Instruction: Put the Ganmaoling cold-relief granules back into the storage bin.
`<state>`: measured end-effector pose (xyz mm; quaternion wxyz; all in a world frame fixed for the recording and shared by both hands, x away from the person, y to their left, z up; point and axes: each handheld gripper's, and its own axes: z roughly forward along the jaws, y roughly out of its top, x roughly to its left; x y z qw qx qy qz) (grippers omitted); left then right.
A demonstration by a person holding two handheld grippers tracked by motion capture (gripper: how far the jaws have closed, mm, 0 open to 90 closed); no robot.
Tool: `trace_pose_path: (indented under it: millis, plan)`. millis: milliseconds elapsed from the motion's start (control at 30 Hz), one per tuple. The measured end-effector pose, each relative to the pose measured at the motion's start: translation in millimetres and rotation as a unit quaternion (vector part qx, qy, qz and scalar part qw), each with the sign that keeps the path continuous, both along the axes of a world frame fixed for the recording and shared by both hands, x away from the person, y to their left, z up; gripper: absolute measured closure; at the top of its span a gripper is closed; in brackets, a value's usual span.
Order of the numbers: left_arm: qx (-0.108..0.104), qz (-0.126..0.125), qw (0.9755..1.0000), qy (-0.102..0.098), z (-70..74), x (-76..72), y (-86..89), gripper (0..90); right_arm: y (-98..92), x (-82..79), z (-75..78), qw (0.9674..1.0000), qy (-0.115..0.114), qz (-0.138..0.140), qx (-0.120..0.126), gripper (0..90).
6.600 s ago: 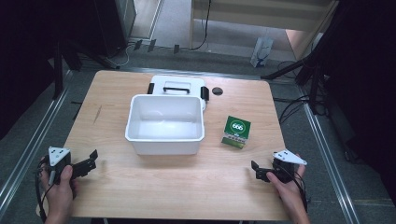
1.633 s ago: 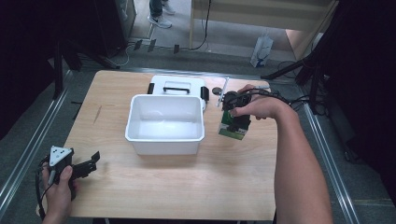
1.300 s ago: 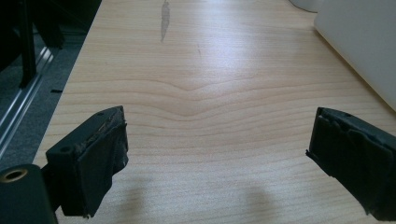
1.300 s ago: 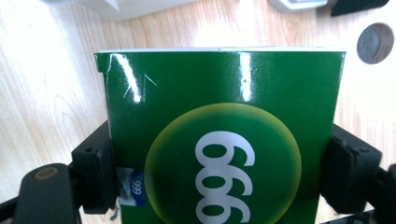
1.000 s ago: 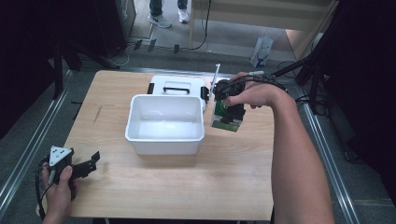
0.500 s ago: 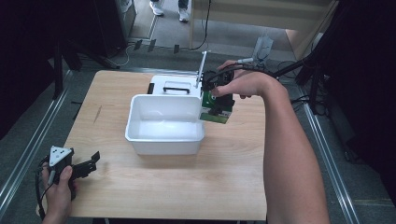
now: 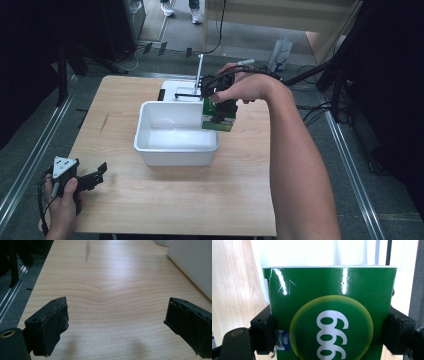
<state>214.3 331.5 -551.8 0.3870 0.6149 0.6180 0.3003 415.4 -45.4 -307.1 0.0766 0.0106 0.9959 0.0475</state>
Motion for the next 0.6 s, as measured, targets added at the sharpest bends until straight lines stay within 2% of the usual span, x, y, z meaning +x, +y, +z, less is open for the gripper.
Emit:
trace_pose_path:
  millis: [600]
  plan:
    - [-0.001,-0.002,1.0000,0.002,0.3,-0.5,0.4,5.1,39.6,-1.5,-14.1,0.9995,0.006,0.030,0.006,16.1]
